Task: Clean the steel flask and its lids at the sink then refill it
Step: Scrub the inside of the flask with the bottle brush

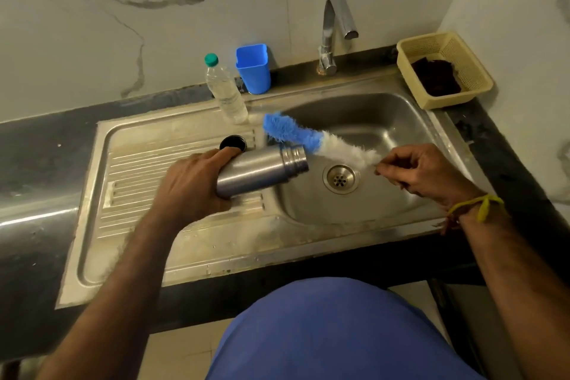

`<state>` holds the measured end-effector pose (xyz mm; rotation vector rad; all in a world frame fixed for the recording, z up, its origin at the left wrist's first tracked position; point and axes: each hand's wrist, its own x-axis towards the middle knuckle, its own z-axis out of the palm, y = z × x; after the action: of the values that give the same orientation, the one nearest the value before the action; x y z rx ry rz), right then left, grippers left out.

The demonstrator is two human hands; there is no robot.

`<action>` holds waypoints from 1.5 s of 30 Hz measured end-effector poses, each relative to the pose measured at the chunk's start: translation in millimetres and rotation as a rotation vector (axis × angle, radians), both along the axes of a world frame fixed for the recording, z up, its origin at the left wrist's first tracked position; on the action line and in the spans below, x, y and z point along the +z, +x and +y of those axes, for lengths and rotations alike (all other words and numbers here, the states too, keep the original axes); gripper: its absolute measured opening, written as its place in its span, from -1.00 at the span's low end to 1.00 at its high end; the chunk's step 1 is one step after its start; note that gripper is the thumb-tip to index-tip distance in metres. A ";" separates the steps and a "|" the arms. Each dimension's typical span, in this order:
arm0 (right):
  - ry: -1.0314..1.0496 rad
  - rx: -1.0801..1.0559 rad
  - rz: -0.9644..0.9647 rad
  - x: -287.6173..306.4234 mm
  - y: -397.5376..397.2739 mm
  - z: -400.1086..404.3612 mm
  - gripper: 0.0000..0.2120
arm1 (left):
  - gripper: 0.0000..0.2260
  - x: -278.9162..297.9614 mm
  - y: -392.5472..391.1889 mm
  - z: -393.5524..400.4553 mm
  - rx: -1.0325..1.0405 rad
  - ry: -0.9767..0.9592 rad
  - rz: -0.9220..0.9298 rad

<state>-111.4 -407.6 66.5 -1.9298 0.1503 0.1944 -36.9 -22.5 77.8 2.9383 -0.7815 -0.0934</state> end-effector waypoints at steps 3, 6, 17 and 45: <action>-0.177 0.089 -0.118 1.3 13.1 9.8 -0.94 | -0.27 5.5 6.3 4.2 -0.039 0.154 -0.129; -0.336 0.083 -0.258 -4.4 10.7 8.4 -0.91 | -0.26 8.3 5.6 15.7 0.030 0.167 -0.184; -0.494 0.016 -0.506 11.4 -5.4 15.9 -0.87 | -0.26 2.5 -1.3 2.2 0.334 -0.040 -0.122; 0.195 -0.369 -0.051 -58.0 0.8 122.4 -0.74 | -0.39 -53.5 -35.6 62.9 0.870 -1.127 -0.121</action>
<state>-110.6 -285.2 8.5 -1.6784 0.4326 -0.0842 -72.5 40.4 24.3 1.9234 0.4112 0.4357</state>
